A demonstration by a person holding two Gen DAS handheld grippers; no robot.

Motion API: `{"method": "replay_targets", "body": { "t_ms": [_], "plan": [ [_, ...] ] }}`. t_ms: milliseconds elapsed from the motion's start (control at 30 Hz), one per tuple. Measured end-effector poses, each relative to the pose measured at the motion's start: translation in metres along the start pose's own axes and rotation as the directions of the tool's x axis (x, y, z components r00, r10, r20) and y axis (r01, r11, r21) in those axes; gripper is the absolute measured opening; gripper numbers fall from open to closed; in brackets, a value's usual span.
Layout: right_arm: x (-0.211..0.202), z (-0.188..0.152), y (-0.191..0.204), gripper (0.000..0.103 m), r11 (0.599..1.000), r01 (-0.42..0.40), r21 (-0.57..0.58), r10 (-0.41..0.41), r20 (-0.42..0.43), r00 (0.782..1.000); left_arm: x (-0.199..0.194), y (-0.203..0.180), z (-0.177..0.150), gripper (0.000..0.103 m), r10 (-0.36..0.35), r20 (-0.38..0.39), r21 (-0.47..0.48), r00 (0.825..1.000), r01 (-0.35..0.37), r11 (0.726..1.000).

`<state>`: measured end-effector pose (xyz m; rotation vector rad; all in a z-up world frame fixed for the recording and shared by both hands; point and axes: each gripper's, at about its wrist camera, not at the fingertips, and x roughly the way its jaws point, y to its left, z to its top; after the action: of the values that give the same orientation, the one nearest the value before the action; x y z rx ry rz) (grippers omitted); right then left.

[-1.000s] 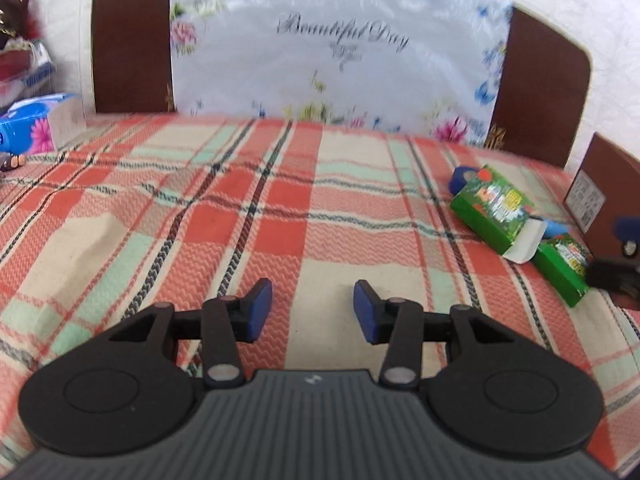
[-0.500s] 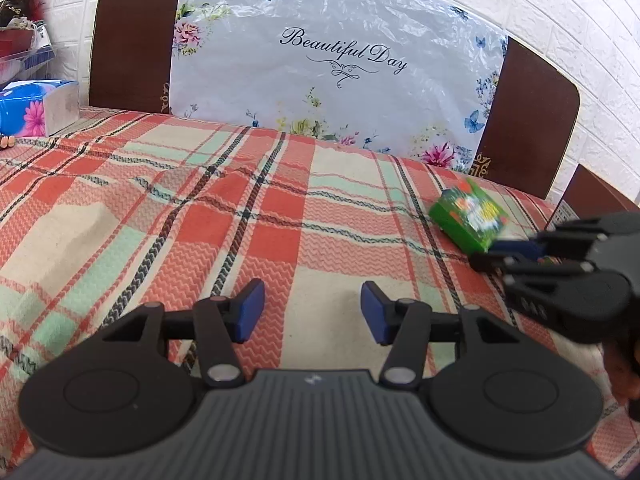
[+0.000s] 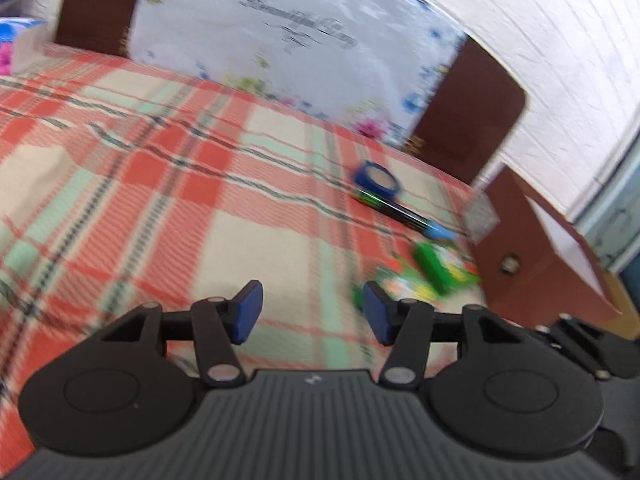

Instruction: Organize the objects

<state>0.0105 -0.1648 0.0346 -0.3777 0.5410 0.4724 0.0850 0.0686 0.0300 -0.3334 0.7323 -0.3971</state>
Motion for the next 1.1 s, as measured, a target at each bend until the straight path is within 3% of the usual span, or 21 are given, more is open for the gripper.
{"method": "replay_targets", "body": {
  "t_ms": [133,300,367,433,500,567,700,833,967,1100],
  "plan": [
    [0.002,-0.004,-0.007,0.073,1.0,0.007,0.014,-0.007,0.006,1.0,0.006,-0.02,0.002,0.057,-0.062,-0.037,-0.005,0.997,0.062,0.998],
    [0.027,-0.003,-0.012,0.077,0.999,0.032,0.041,-0.033,0.008,0.999,0.034,-0.033,0.002,0.055,-0.038,-0.121,0.007,0.992,0.039,0.999],
    [0.039,-0.002,-0.015,0.077,0.998,0.015,0.059,-0.014,-0.015,1.0,0.044,-0.03,0.0,0.054,-0.034,-0.141,-0.01,0.989,0.033,0.999],
    [0.052,-0.002,-0.019,0.072,0.997,-0.01,0.077,0.013,-0.033,0.999,0.045,-0.031,0.0,0.044,-0.024,-0.13,-0.003,0.991,0.024,1.0],
    [0.057,0.0,-0.027,0.059,0.985,-0.067,0.157,0.073,-0.03,0.997,0.044,-0.028,0.003,0.037,-0.027,-0.13,-0.022,0.991,0.024,0.999],
    [0.055,0.001,-0.026,0.058,0.98,-0.062,0.189,0.068,-0.026,0.997,0.038,-0.03,0.008,0.035,-0.044,-0.137,-0.036,0.99,0.039,0.999],
    [0.029,0.007,-0.021,0.058,0.988,0.004,0.155,-0.012,0.053,0.999,0.016,-0.063,0.027,0.035,-0.084,-0.06,0.049,0.995,0.087,0.995],
    [-0.006,0.019,-0.041,0.059,0.981,0.107,0.164,-0.134,0.169,0.976,0.009,-0.113,0.051,0.035,-0.162,-0.004,0.143,0.987,0.161,0.977],
    [-0.038,0.019,-0.077,0.059,0.952,0.219,0.214,-0.266,0.221,0.938,0.024,-0.17,0.059,0.036,-0.219,-0.011,0.246,0.976,0.215,0.945],
    [-0.059,0.006,-0.118,0.059,0.915,0.287,0.284,-0.349,0.197,0.916,0.05,-0.217,0.057,0.036,-0.245,-0.042,0.322,0.969,0.245,0.914]
  ]
}}
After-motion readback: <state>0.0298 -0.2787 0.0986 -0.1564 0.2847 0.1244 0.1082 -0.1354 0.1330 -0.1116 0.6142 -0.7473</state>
